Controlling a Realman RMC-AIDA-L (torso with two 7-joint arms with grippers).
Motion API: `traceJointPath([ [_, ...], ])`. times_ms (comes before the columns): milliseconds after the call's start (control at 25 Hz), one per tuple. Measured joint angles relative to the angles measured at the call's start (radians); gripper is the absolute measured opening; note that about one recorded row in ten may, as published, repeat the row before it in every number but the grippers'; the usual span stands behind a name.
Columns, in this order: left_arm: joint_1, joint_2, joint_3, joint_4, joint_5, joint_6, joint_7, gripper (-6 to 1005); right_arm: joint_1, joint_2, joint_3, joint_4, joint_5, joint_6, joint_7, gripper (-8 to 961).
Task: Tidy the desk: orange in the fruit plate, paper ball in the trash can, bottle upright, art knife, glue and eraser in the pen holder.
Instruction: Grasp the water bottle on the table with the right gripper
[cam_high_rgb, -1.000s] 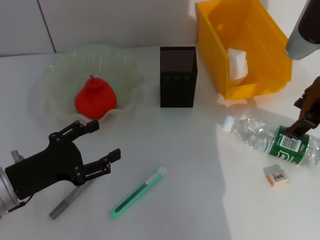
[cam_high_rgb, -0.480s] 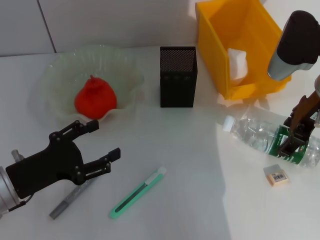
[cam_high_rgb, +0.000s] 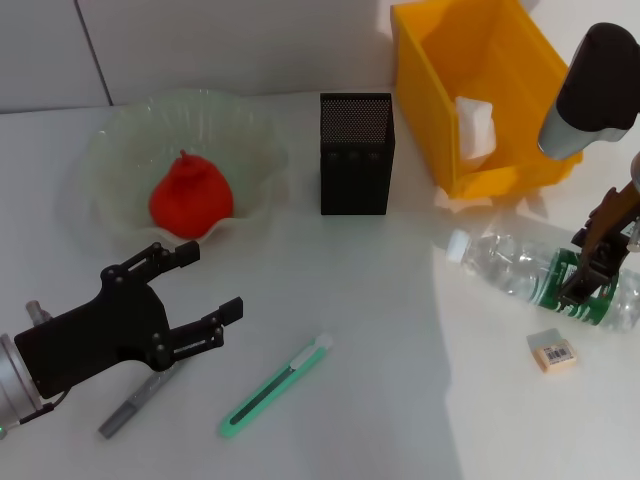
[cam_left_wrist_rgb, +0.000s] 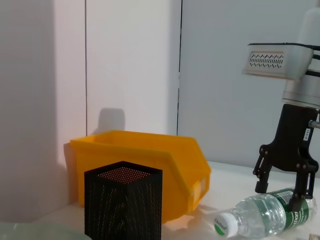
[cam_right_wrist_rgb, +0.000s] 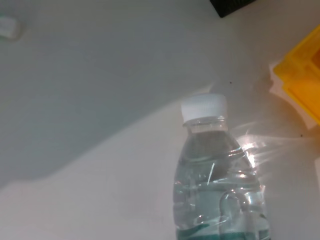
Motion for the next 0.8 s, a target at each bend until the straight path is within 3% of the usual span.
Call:
traceJointPath([
  [800, 0.001, -0.002, 0.003, -0.01, 0.001, -0.005, 0.0, 859, -0.014, 0.004, 0.003, 0.11, 0.002, 0.09, 0.001, 803],
])
